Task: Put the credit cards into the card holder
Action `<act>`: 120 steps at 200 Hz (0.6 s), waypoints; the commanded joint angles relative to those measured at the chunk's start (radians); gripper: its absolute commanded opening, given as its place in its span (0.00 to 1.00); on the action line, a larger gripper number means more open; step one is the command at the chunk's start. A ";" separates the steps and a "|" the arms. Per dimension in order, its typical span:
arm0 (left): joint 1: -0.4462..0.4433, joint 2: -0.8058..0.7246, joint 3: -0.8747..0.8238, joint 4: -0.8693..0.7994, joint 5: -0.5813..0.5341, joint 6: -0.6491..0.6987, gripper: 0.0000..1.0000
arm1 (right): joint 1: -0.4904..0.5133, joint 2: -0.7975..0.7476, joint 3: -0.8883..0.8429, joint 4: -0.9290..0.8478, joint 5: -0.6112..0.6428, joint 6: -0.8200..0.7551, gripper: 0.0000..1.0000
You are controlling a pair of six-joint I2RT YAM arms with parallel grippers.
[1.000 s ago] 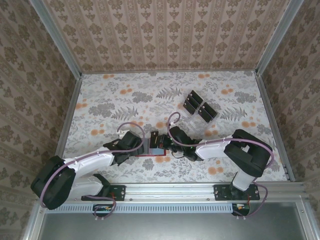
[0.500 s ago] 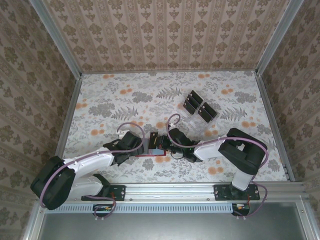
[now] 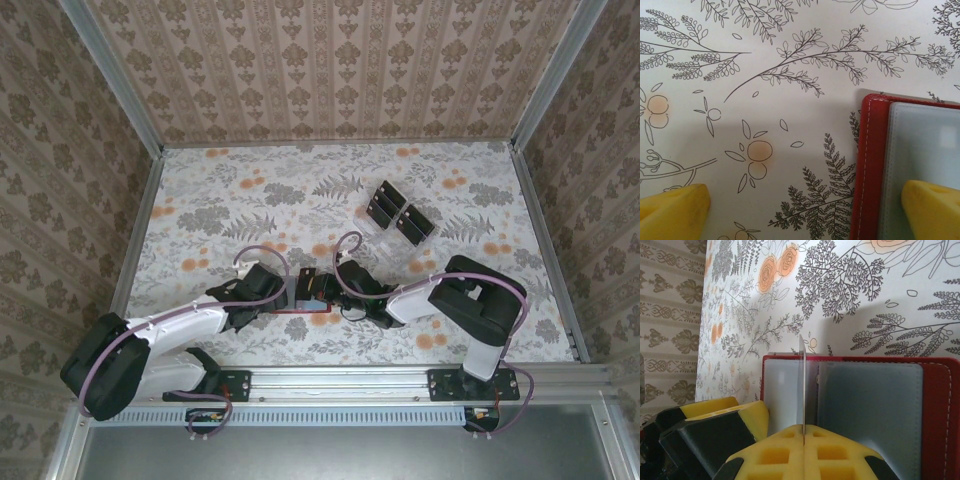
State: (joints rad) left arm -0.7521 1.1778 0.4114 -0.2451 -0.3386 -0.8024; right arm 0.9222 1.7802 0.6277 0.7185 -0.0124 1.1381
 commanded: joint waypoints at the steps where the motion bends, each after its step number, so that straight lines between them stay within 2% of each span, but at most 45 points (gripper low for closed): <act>1: -0.004 0.002 -0.031 -0.067 -0.013 -0.009 1.00 | 0.011 0.027 -0.022 0.046 -0.013 0.031 0.00; 120: -0.005 -0.015 -0.029 -0.076 -0.017 -0.008 1.00 | 0.026 0.056 -0.068 0.104 -0.028 0.076 0.00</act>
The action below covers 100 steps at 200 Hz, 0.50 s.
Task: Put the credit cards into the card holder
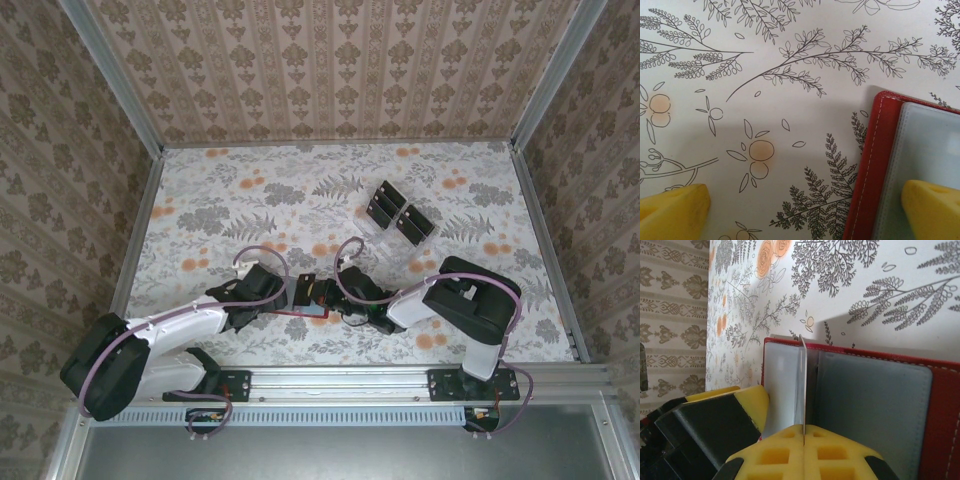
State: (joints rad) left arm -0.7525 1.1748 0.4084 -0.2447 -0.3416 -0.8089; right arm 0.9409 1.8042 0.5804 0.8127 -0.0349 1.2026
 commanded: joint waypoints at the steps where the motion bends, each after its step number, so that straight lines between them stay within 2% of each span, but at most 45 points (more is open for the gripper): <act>1: -0.005 -0.012 -0.026 -0.077 -0.014 -0.002 1.00 | 0.008 0.033 -0.020 0.009 -0.005 0.013 0.00; 100: -0.004 -0.089 -0.012 -0.146 -0.038 -0.020 1.00 | 0.009 0.110 -0.033 0.089 -0.017 0.057 0.00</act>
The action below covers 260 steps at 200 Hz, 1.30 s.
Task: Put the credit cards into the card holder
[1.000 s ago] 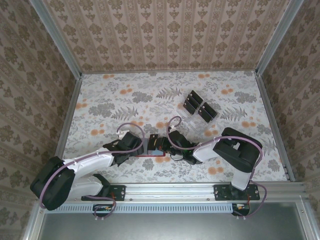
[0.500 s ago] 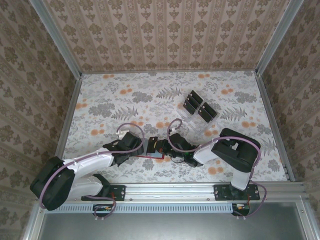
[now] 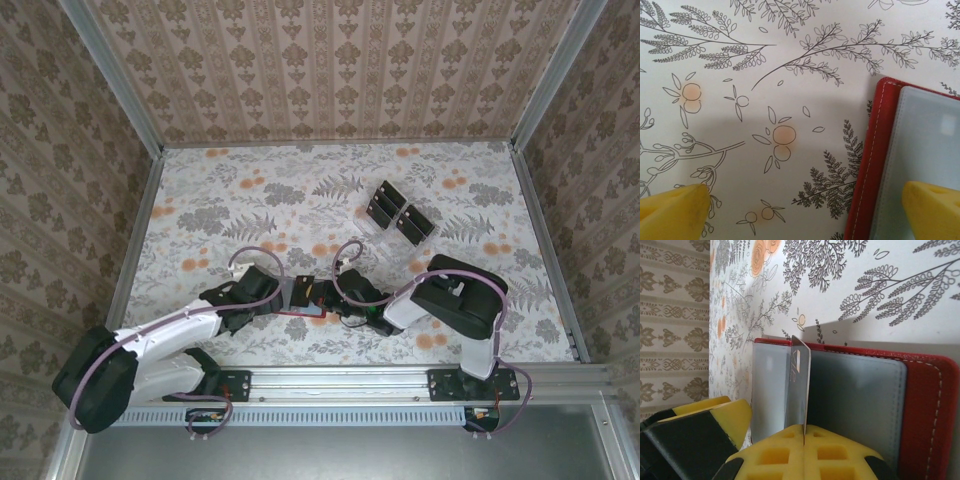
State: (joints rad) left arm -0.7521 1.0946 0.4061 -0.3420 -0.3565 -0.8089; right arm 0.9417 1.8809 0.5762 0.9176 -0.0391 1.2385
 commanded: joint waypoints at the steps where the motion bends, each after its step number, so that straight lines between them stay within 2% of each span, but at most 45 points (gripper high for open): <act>1: -0.004 -0.008 -0.011 -0.048 -0.023 -0.020 1.00 | 0.008 0.034 -0.029 -0.016 -0.014 0.021 0.00; 126: -0.007 0.017 -0.038 -0.041 -0.023 -0.065 1.00 | 0.055 0.017 -0.017 -0.031 -0.011 0.046 0.00; 181: -0.009 0.022 -0.045 -0.034 -0.023 -0.068 1.00 | 0.058 0.081 -0.013 0.017 -0.001 0.106 0.00; 260: -0.013 0.027 -0.044 -0.029 -0.018 -0.070 1.00 | 0.057 0.138 0.040 -0.001 -0.001 0.100 0.00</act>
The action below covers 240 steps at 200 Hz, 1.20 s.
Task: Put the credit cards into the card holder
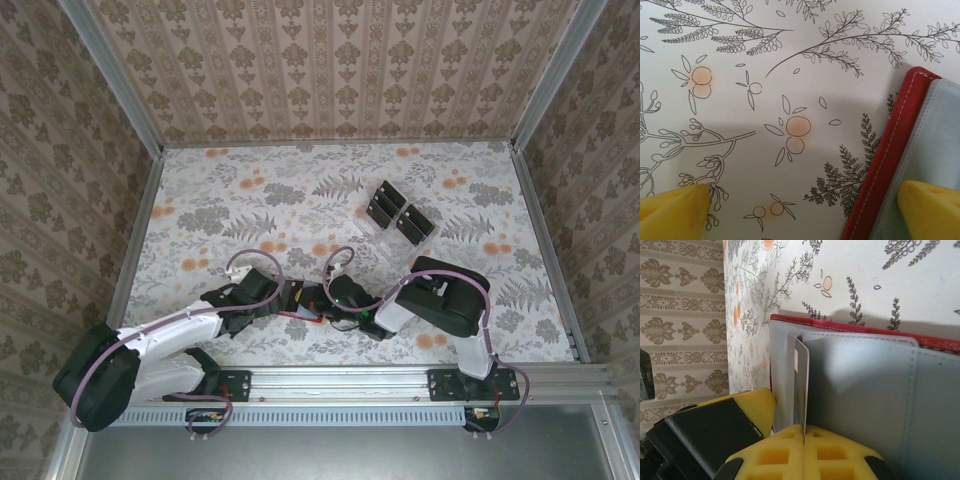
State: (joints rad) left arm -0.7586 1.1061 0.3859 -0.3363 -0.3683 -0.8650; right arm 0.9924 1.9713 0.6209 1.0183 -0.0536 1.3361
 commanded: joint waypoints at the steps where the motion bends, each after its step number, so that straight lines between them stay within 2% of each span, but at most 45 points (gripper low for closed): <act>1: -0.007 0.015 -0.024 -0.035 -0.006 -0.013 1.00 | 0.006 0.048 -0.004 -0.104 0.014 0.003 0.00; 51: -0.007 -0.010 -0.004 -0.038 -0.009 -0.008 1.00 | 0.003 0.047 0.030 -0.204 -0.006 -0.029 0.00; 57: -0.007 -0.013 0.001 -0.040 -0.009 -0.006 1.00 | 0.002 0.044 0.033 -0.222 -0.006 -0.032 0.06; 72: -0.007 -0.020 0.013 -0.047 -0.011 -0.001 1.00 | -0.004 0.040 0.037 -0.254 -0.013 -0.042 0.30; 91: -0.006 -0.026 0.021 -0.050 -0.011 0.002 1.00 | -0.016 0.029 0.038 -0.285 -0.021 -0.053 0.37; 123: -0.005 -0.032 0.032 -0.054 -0.008 0.008 1.00 | -0.039 0.000 0.040 -0.374 -0.031 -0.076 0.41; 162: -0.005 -0.056 0.033 -0.056 0.000 0.009 1.00 | -0.088 -0.027 0.047 -0.512 -0.063 -0.125 0.42; 240: -0.006 -0.062 0.032 -0.016 0.029 0.014 1.00 | -0.220 -0.139 0.110 -0.819 -0.133 -0.355 0.43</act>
State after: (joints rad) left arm -0.7589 1.0454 0.3954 -0.3660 -0.3553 -0.8642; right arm 0.8192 1.8309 0.7406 0.5484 -0.2028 1.1191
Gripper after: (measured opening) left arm 0.997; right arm 0.426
